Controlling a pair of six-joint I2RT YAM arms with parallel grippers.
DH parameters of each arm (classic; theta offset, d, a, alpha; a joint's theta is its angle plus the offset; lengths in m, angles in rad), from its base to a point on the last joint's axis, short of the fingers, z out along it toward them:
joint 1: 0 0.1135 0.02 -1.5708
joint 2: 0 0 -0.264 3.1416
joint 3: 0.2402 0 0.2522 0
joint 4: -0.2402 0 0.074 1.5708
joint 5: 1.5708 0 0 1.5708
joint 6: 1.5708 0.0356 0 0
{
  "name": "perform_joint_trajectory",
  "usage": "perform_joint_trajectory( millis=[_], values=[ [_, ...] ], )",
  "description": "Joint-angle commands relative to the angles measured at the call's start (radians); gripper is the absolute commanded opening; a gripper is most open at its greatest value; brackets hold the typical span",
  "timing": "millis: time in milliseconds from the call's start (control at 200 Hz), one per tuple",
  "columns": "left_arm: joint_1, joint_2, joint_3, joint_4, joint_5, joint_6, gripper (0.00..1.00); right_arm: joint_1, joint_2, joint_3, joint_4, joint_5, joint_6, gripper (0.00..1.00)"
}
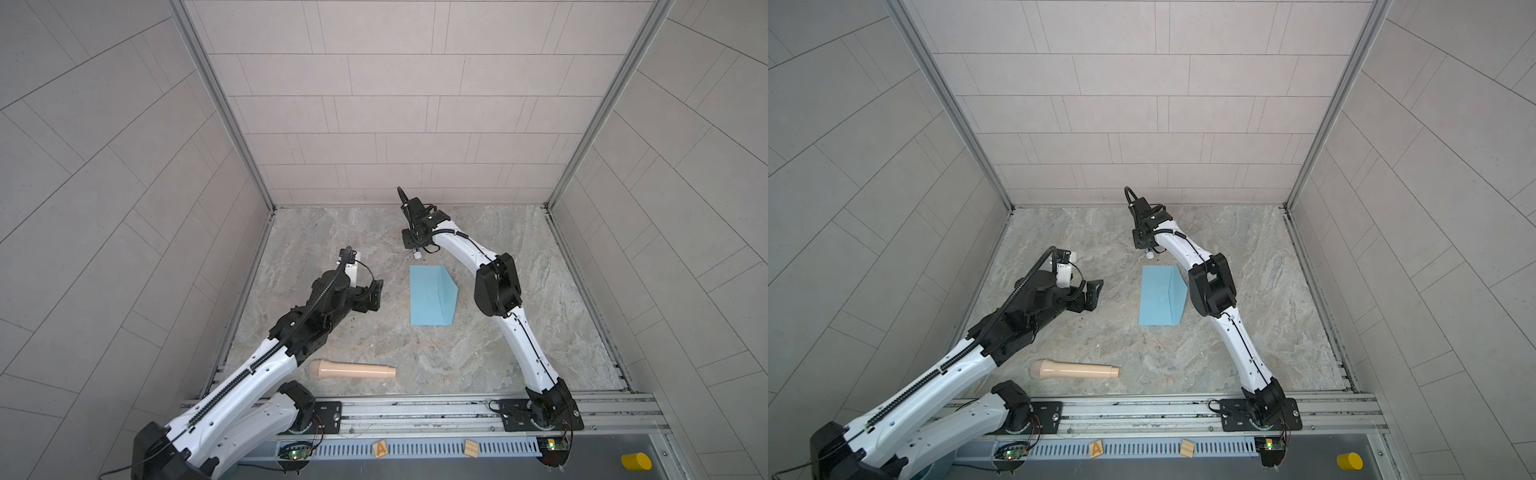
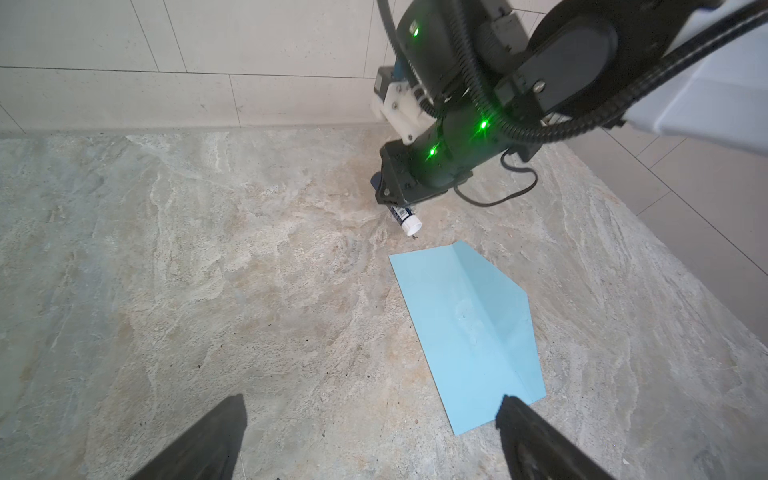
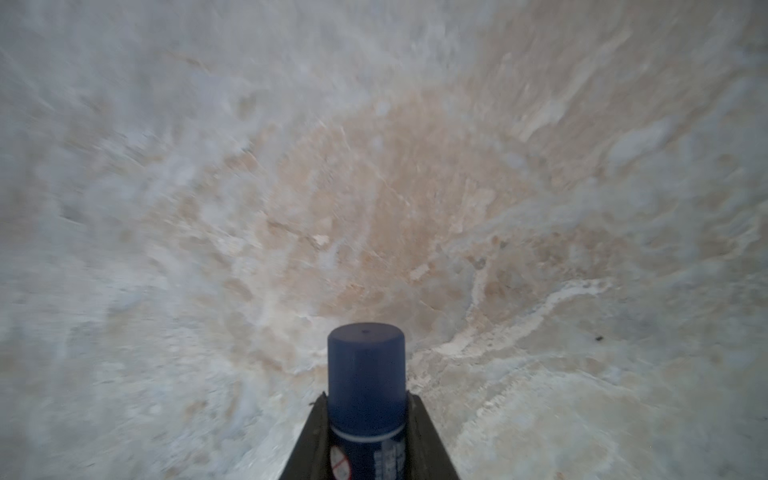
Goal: Place the letter into the envelope and seal it
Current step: 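Lift the glue stick with the right gripper toward the left gripper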
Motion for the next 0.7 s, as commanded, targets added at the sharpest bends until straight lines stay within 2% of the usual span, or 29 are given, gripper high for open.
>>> perform_joint_trajectory(
  millis=[0,135,280,355,525,695],
  values=[
    [0.005,-0.029,-0.014,0.053,0.048,-0.014,1.00,-0.007,-0.194,-0.054,0.076,-0.054,0.050,0.07],
    [0.005,-0.053,-0.027,0.114,0.117,-0.026,1.00,-0.007,-0.403,-0.307,0.278,-0.108,0.093,0.05],
    [0.005,-0.062,-0.044,0.206,0.193,-0.058,1.00,-0.007,-0.679,-0.745,0.729,-0.134,0.188,0.01],
    [0.005,-0.058,-0.049,0.264,0.239,-0.083,1.00,-0.005,-0.792,-0.912,0.894,-0.145,0.231,0.00],
    [0.006,-0.006,-0.050,0.433,0.350,-0.143,1.00,0.006,-0.957,-1.147,1.132,-0.183,0.313,0.00],
    [0.006,0.081,-0.034,0.553,0.441,-0.187,0.98,0.042,-1.066,-1.271,1.230,-0.190,0.326,0.00]
  ],
)
